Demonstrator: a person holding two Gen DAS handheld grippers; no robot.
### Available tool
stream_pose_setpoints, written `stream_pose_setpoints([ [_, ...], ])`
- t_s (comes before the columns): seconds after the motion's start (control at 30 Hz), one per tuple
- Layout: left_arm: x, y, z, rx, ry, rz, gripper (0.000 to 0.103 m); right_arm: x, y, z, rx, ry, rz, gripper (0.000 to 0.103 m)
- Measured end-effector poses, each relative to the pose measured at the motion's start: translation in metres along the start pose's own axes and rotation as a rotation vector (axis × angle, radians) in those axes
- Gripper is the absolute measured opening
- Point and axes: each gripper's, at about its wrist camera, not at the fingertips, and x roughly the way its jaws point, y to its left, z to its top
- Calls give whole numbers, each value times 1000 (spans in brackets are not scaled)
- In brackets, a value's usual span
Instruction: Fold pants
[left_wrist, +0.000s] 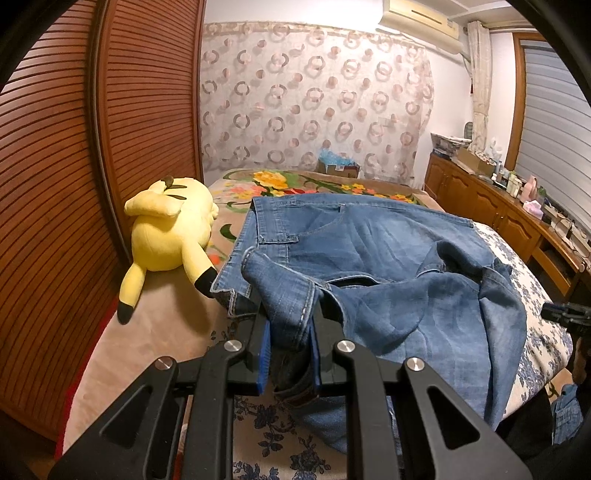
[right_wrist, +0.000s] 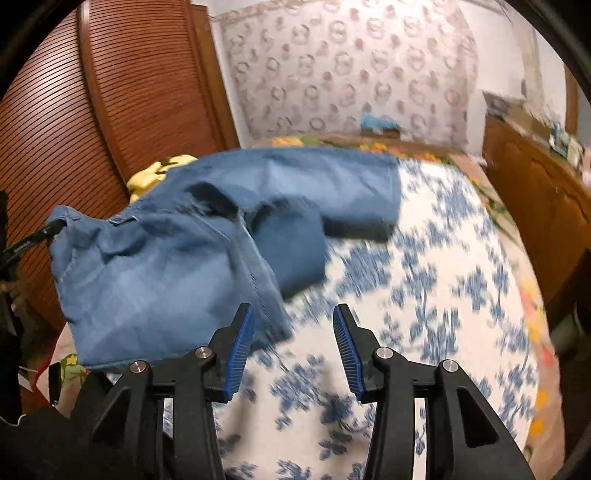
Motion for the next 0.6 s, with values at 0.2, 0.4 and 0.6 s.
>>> stream_pose_setpoints([
  [0.2,1,1,-5,2,8,11,18,26,2,6,24,31,60,46],
  [0.4,1,5,-3,0,-8,26,17,49,14,13,7,47,81,45],
  [0.6,-10,8,5,-5,-57,46,16,37,-2,16,-22,31,140,12],
])
